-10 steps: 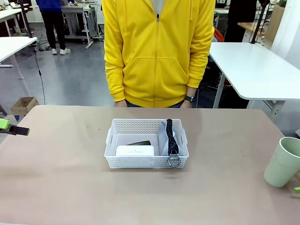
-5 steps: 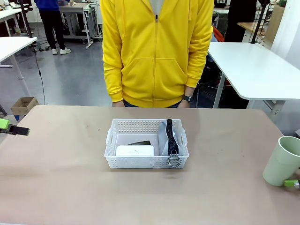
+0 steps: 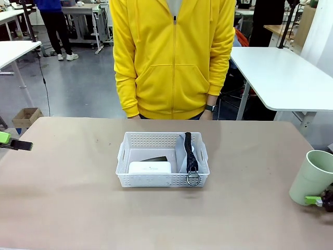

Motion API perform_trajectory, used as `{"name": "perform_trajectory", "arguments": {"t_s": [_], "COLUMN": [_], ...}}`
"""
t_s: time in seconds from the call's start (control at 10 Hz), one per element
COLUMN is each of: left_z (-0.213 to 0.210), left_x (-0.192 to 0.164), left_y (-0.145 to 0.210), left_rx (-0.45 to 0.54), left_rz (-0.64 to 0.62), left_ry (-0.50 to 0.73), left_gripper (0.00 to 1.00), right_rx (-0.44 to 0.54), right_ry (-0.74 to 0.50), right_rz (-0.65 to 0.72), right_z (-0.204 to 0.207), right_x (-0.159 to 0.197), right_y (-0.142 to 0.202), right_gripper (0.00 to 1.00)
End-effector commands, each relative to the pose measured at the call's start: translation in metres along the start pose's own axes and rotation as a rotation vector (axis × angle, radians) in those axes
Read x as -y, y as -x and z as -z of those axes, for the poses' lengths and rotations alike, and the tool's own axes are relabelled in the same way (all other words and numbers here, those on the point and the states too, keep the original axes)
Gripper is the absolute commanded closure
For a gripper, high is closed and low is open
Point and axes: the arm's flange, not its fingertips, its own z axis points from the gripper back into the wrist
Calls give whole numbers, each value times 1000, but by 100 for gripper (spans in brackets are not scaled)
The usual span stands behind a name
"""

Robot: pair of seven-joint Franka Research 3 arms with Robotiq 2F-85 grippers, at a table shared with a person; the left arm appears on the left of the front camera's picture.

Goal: Efficiently arrange items inside the basket to fit them all.
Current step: Pick up the Reusable plastic cup and place it inside the Organizing basket.

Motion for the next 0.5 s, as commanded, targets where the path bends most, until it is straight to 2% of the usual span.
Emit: {"name": "perform_trajectory", "arguments": {"t_s": [0.0, 0.2, 0.4], "left_z": [-1, -1, -1], "left_x": [3, 3, 3], "left_y": [0, 0, 0], "left_rx": [-8, -8, -8], "left_rz": [11, 11, 11], "left_ry": [12, 12, 12], "left_gripper": [0, 0, 0], "right_rx": [55, 114, 131], "right_ry": [-20, -34, -43], "right_rz": [-13, -33, -36], "right_z": [8, 3, 1], "right_x": [2, 3, 4], "right_y": [-9, -19, -24], "right_gripper": [0, 0, 0]}}
